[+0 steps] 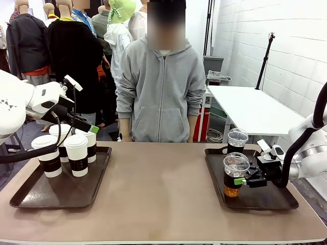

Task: Distribute the coffee onto the tray.
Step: Pick up another iced Americano from the middle of the table and place it on the right Handle tray.

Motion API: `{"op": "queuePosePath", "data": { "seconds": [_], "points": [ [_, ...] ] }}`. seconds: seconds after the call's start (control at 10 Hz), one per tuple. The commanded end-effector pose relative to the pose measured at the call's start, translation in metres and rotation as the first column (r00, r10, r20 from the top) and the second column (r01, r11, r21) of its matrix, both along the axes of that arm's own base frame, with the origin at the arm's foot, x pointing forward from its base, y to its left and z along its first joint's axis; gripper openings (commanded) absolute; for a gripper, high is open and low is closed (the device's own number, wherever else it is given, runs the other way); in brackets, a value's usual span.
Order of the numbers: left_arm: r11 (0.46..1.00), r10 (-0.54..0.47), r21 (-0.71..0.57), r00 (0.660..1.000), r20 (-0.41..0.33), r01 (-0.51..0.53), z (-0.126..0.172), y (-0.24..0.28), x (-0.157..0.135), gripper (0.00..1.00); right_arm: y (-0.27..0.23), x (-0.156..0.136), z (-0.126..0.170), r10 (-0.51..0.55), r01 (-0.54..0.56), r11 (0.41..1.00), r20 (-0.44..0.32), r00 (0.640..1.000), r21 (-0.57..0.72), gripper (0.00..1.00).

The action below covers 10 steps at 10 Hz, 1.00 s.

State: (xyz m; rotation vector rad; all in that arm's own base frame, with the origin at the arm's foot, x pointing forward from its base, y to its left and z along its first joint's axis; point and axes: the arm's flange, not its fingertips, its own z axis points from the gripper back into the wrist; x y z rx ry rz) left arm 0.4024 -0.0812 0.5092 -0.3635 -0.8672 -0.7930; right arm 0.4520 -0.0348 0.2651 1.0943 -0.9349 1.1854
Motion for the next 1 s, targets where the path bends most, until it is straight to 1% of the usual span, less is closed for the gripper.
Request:
{"op": "queuePosePath", "data": {
  "seconds": [0.0, 0.7, 0.8, 0.9],
  "points": [
    [1.0, -0.001, -0.004, 1.0, -0.005, 0.001, -0.0021, 0.0017, 0.001, 1.0, -0.0016, 0.0076, 0.0032, -0.031, 0.03, 0.999, 0.017, 0.999, 0.034, 0.83],
    [1.0, -0.001, -0.004, 1.0, -0.005, 0.001, -0.0021, 0.0017, 0.001, 1.0, 0.0023, 0.012, -0.0001, -0.036, 0.036, 0.998, -0.016, 0.999, 0.049, 0.83],
    [1.0, -0.001, -0.004, 1.0, -0.005, 0.001, -0.0021, 0.0017, 0.001, 1.0, 0.0038, 0.0128, -0.0014, -0.027, 0.029, 0.998, -0.032, 0.999, 0.047, 0.94],
    [1.0, -0.001, -0.004, 1.0, -0.005, 0.001, -0.0021, 0.0017, 0.001, 1.0, 0.0043, 0.0137, -0.0025, -0.029, 0.03, 0.998, -0.036, 0.999, 0.049, 1.0]
  ]
}}
